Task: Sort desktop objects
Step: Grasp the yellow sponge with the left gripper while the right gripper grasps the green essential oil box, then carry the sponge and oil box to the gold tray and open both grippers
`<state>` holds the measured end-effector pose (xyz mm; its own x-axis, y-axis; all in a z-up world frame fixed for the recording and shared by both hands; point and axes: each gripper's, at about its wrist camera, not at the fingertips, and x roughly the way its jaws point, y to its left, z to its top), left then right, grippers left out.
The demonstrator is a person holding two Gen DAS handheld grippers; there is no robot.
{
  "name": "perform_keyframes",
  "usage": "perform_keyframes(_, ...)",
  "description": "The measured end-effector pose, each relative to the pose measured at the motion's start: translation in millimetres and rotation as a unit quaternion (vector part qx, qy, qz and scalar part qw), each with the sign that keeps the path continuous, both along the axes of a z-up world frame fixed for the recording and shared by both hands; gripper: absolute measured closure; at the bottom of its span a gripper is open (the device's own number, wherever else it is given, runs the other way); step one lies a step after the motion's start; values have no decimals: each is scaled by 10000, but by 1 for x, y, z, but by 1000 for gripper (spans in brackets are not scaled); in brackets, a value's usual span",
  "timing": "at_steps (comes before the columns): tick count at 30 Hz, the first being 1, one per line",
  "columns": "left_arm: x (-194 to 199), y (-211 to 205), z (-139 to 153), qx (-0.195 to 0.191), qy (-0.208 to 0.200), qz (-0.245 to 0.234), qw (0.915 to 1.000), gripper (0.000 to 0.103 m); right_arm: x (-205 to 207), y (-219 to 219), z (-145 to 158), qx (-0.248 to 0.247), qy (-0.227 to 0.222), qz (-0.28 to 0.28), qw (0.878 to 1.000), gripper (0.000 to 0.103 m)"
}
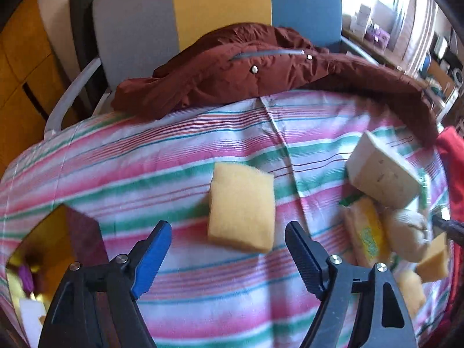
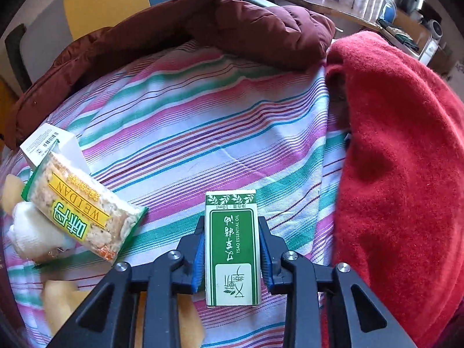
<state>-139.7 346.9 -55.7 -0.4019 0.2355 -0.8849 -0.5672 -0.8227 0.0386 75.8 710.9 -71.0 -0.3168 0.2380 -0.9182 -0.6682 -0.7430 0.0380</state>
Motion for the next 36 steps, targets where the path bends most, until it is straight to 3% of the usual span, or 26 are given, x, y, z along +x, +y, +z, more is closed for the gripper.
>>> perform_keyframes(10,-24,26,-29,-347,-20,-58,9994,20,5,6,1,-53,28,24,10000,69)
perform_keyframes(14,-32,21,-38,-175,-176,105,9996,33,8,8,1,-30,12,66,10000,69)
perform_keyframes(17,-27,20,-34,-68,-130,31,9999,48,11,9,2,5,-1,100,9999,72)
perform_keyframes(19,-20,20,-32,-59,-86,-20,9999,49,13,10,2,10,16,105,9999,72)
perform_keyframes(24,0,11,-19,182,-117,3,9998,49,20,14,5,-67,149,85,9998,72)
perform_keyframes(30,35,1,10,492,41,-61,9988,49,34,11,22,-77,691,151,9975,72)
perform_keyframes(31,38,0,15,530,88,-70,9985,49,16,1,25,-73,755,157,9970,72)
perform_keyframes(36,71,-21,55,938,452,-58,9945,49,1,-18,45,78,1346,378,9901,72)
